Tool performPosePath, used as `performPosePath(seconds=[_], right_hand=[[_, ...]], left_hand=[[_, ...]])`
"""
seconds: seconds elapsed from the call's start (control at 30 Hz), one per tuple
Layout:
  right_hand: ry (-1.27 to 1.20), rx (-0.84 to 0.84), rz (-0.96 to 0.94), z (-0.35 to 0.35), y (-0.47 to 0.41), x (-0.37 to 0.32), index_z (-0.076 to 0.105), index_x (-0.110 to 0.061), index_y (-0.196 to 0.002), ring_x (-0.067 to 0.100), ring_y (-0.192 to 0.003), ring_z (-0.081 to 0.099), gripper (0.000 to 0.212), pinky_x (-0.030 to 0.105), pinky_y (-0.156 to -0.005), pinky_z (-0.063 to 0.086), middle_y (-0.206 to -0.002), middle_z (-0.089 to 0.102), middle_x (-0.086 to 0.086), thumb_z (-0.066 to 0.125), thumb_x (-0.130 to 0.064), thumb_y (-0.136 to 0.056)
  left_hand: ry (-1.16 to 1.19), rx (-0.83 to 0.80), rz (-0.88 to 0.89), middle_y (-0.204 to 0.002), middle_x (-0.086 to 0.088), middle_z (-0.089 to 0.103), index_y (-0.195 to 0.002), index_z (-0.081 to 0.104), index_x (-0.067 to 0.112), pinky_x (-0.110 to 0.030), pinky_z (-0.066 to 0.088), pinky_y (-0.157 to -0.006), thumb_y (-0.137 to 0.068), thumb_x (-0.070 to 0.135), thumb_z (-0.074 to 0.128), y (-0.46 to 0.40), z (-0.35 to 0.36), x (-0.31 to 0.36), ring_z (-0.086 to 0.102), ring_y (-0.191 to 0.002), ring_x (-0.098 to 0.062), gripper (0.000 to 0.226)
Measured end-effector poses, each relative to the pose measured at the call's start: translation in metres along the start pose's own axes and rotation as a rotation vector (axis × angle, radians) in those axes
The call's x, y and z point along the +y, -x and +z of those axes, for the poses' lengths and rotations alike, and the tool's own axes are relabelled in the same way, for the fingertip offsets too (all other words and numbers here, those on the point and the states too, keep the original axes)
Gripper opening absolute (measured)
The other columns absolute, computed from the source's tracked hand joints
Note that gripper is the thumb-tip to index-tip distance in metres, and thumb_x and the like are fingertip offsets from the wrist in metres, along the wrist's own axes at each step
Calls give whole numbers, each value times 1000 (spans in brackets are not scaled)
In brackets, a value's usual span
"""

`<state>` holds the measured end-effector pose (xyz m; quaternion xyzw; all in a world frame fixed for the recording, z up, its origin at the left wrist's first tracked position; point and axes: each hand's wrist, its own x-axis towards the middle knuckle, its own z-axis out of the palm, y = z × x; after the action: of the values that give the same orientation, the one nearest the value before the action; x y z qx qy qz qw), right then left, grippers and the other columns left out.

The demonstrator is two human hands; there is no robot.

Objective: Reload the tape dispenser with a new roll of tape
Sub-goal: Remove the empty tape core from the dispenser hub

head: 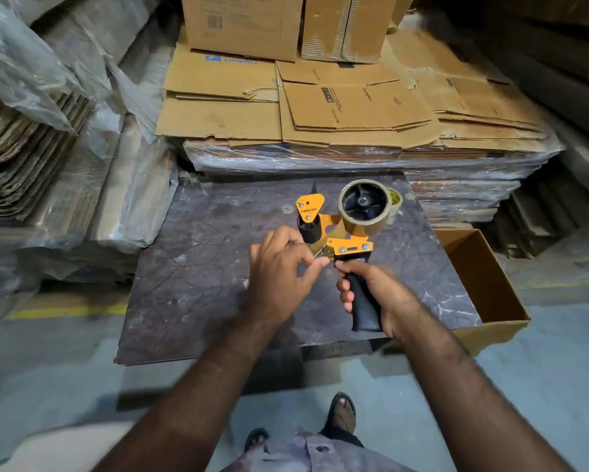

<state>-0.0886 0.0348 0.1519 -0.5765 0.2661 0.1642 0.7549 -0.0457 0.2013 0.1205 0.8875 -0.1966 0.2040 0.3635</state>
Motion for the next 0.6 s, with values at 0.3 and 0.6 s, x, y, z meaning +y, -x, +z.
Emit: performPosePath(seconds=[0.3, 0.6], right_hand=[[264, 106, -170, 1, -5, 12, 62, -7, -90, 17, -45, 46, 8, 26, -43, 41, -58, 55, 7, 64, -14, -93], [313, 77, -179, 3, -13, 11, 65, 0, -101, 18, -49, 51, 24, 30, -47, 44, -61, 59, 6, 68, -21, -89]], left_hand=[[165, 124, 61, -88, 3, 59, -79, 67, 15, -43, 51, -77, -87, 39, 69, -38, -16, 5, 58, -87, -17, 25], [-316, -321, 53, -133, -11, 49, -140, 40, 14, -42, 51, -91, -70, 83, 60, -109, -7, 50, 53, -118, -29, 100]])
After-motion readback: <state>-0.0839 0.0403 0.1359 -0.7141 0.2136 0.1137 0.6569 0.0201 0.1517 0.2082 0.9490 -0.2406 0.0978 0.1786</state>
